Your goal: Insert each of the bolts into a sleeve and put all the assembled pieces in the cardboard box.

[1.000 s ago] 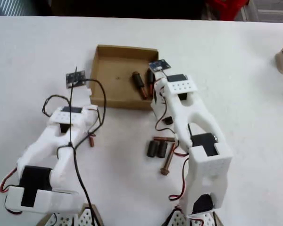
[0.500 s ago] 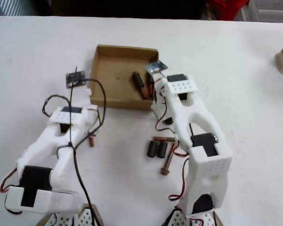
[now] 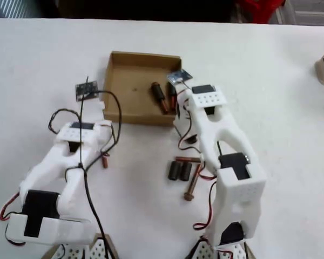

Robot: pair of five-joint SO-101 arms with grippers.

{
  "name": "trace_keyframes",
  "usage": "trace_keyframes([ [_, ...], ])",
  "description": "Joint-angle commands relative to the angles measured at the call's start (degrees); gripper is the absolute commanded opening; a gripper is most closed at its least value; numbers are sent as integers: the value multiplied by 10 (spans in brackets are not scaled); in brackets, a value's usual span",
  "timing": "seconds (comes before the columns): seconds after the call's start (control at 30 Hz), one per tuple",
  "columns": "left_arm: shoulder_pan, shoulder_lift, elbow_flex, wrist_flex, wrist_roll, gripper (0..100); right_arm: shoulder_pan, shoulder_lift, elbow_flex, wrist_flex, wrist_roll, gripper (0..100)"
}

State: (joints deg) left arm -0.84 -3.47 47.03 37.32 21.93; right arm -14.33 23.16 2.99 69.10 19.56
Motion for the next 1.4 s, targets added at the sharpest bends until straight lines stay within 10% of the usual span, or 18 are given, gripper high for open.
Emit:
trace_keyframes([
  [0.0,-6,-2,-33,-1,-4,22,-1,-72,-7,3,1,16],
  [0.37,-6,-2,-33,-2,-4,22,-2,-130,12,-40,-156,16],
  [0.9,-6,-2,-33,-4,-4,22,1,-283,389,-597,-156,16],
  [1.37,-6,-1,-33,-4,-4,22,51,-283,525,-841,-151,16],
])
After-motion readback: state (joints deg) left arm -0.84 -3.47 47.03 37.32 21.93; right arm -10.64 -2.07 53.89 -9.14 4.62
